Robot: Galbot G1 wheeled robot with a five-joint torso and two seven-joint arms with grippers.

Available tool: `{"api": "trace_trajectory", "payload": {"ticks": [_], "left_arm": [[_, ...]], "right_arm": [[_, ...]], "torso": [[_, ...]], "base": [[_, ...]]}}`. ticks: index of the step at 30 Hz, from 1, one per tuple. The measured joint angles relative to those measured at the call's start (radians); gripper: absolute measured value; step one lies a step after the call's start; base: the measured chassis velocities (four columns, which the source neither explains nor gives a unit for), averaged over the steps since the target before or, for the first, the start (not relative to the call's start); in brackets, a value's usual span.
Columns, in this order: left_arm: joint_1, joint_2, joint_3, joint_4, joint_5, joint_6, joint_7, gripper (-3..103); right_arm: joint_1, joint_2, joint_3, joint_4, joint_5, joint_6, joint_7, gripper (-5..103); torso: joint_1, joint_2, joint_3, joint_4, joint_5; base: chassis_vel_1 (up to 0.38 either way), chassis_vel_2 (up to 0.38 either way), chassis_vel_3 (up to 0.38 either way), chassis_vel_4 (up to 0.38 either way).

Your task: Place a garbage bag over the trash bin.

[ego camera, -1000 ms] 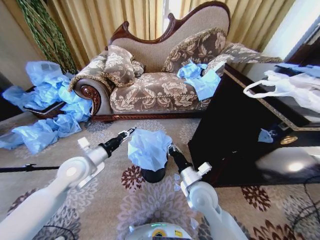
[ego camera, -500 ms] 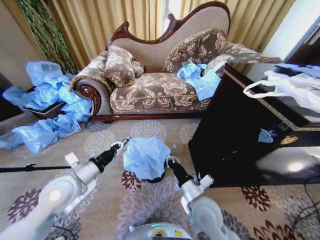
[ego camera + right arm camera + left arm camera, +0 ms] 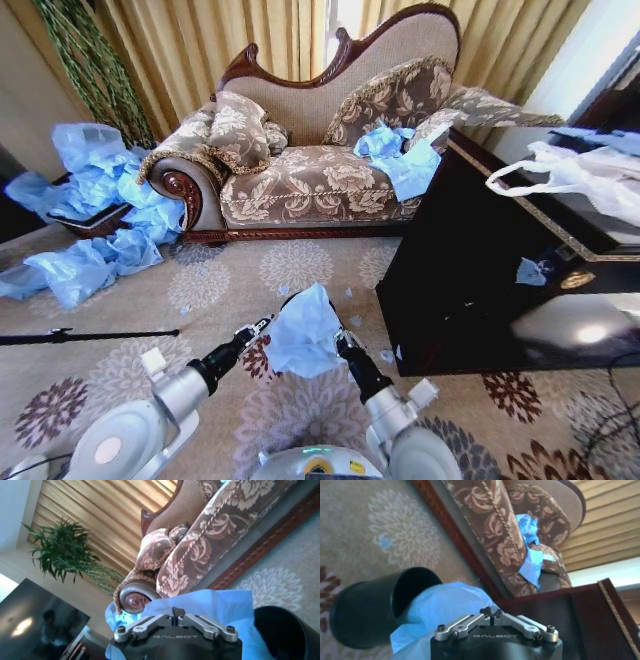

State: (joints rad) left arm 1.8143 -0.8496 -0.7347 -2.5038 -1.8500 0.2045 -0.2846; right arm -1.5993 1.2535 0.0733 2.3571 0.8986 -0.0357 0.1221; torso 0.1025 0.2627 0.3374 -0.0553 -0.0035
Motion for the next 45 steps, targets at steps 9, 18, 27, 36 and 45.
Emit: {"api": "trace_trajectory", "payload": {"ticks": [9, 18, 27, 36, 45], "left_arm": [[0.022, -0.031, -0.016, 0.0, -0.017, -0.022, -0.078, 0], [-0.259, -0.007, 0.121, 0.086, -0.05, -0.049, -0.161, 0], [-0.476, -0.043, 0.318, 0.3, 0.038, -0.048, -0.144, 0], [-0.614, -0.089, 0.392, 0.497, 0.086, -0.025, -0.096, 0], [-0.791, -0.134, 0.463, 0.666, 0.117, -0.017, -0.079, 0]], "right_arm": [[0.032, -0.001, -0.009, -0.032, -0.005, 0.005, 0.009, 0], [0.247, -0.041, 0.016, -0.175, 0.059, -0.003, 0.047, 0], [0.349, -0.028, 0.007, -0.305, 0.061, -0.001, 0.043, 0], [0.497, 0.031, -0.006, -0.509, 0.013, 0.02, 0.012, 0], [0.656, 0.105, -0.04, -0.752, -0.008, 0.035, -0.028, 0]], "torso": [[0.0, 0.0, 0.0, 0.0001, 0.0], [0.0, 0.0, 0.0, -0.0001, 0.0001], [0.0, 0.0, 0.0, 0.0, -0.0001], [0.0, 0.0, 0.0, -0.0001, 0.0], [0.0, 0.0, 0.0, -0.0002, 0.0002]], "base": [[0.0, 0.0, 0.0, 0.0], [0.0, 0.0, 0.0, 0.0], [0.0, 0.0, 0.0, 0.0], [0.0, 0.0, 0.0, 0.0], [0.0, 0.0, 0.0, 0.0]]}}
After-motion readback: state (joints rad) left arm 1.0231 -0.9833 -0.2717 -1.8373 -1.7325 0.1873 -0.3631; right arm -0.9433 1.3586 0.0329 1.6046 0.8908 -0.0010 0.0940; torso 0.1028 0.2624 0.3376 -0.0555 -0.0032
